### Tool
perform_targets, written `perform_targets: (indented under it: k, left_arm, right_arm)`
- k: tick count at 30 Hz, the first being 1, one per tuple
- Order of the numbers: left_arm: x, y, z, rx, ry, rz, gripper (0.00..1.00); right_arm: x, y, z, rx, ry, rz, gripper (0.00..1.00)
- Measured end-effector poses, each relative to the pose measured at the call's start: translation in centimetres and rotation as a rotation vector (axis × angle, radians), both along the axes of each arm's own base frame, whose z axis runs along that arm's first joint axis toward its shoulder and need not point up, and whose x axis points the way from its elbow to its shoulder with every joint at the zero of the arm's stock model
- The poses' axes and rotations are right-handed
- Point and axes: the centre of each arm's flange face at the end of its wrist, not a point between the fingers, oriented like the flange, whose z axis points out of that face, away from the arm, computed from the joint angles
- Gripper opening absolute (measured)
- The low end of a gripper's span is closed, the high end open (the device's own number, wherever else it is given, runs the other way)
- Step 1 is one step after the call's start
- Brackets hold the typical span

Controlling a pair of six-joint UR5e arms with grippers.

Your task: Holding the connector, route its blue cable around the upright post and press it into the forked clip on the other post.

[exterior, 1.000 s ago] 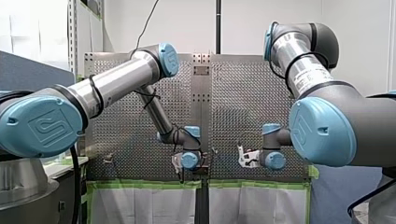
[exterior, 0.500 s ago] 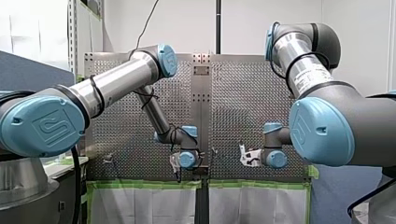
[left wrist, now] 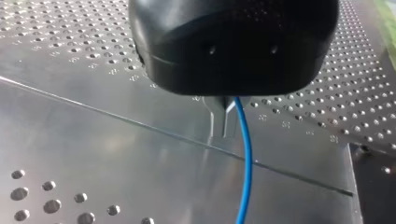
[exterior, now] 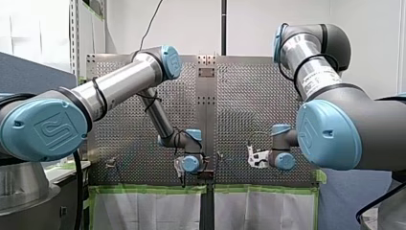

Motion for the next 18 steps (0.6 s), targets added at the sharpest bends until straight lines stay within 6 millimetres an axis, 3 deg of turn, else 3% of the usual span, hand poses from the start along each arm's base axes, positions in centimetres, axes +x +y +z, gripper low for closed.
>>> perform_targets:
  k: [16,17,18]
  left_arm:
    - [-0.1,-0.2,0.0,-0.006,0.005,-0.020,0.00]
    - [-0.1,-0.2,0.0,-0.008,0.007,-0.026,0.08]
    - [-0.1,-0.3,0.0,-0.008,0.009,-0.032,0.08]
  right_arm:
    - [0.0,-1.7,1.0,-0.001,-0.006,0.010,0.00]
    - [0.0,-1.7,0.9,0.001,-0.005,0.010,0.00]
    - [0.0,-1.7,0.9,0.002,-0.004,0.011,0.00]
